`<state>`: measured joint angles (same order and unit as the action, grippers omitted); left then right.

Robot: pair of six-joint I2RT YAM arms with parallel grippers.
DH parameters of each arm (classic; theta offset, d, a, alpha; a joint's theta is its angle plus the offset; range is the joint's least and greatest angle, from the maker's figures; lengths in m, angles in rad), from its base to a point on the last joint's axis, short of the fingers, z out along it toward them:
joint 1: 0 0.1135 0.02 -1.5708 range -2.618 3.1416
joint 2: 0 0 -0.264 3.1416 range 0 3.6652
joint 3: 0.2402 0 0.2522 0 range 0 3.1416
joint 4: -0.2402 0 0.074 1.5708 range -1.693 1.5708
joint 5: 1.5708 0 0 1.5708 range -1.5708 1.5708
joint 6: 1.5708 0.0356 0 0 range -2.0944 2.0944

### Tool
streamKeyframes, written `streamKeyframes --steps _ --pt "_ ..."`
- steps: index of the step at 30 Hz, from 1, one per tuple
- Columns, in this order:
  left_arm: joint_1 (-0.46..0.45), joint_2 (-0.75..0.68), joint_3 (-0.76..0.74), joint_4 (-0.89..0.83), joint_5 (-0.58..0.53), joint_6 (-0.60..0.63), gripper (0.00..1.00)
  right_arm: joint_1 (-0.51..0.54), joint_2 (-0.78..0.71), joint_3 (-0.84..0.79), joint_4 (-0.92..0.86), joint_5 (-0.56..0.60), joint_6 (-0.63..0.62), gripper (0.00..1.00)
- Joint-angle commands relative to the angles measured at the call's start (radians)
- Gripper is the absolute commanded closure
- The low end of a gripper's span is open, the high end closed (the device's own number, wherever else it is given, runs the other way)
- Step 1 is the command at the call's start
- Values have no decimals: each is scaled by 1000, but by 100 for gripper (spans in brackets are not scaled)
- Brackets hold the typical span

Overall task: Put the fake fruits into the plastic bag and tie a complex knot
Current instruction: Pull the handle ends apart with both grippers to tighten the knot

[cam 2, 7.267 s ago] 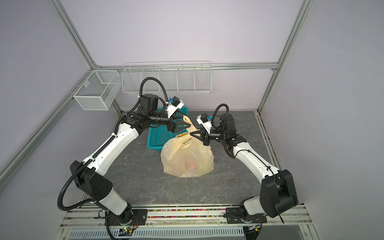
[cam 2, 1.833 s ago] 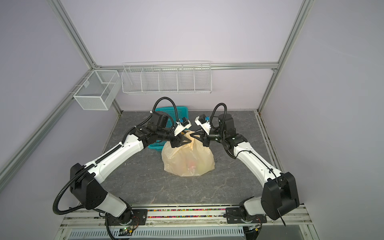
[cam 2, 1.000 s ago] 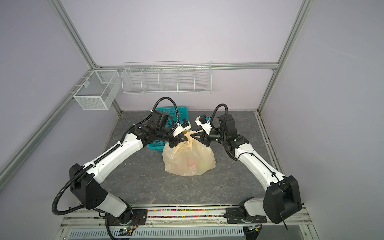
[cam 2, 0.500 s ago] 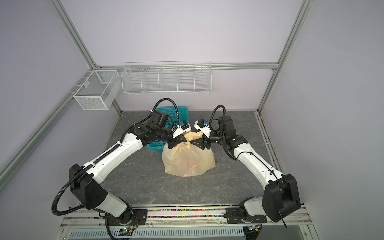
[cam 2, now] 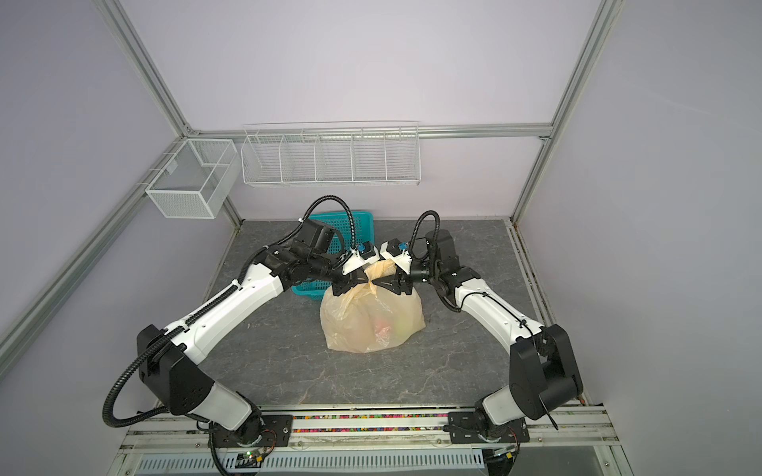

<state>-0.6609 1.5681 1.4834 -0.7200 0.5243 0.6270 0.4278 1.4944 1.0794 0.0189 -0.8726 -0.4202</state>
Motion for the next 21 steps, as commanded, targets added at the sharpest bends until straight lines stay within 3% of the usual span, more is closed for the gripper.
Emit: streamKeyframes --steps 1,7,11,18,21 --pt "6 -13 25 -20 19 27 100 7 13 -30 95 -34 7 49" --pt "6 -23 14 10 -13 -16 100 19 0 -66 171 16 76 76" --pt "6 -56 -24 15 -62 -31 79 20 -42 -98 205 84 126 93" --pt "6 -139 -169 117 -184 -38 50 22 -108 -120 220 120 225 93" --pt "4 -134 -183 144 -209 -37 46 31 -122 -131 249 136 271 93"
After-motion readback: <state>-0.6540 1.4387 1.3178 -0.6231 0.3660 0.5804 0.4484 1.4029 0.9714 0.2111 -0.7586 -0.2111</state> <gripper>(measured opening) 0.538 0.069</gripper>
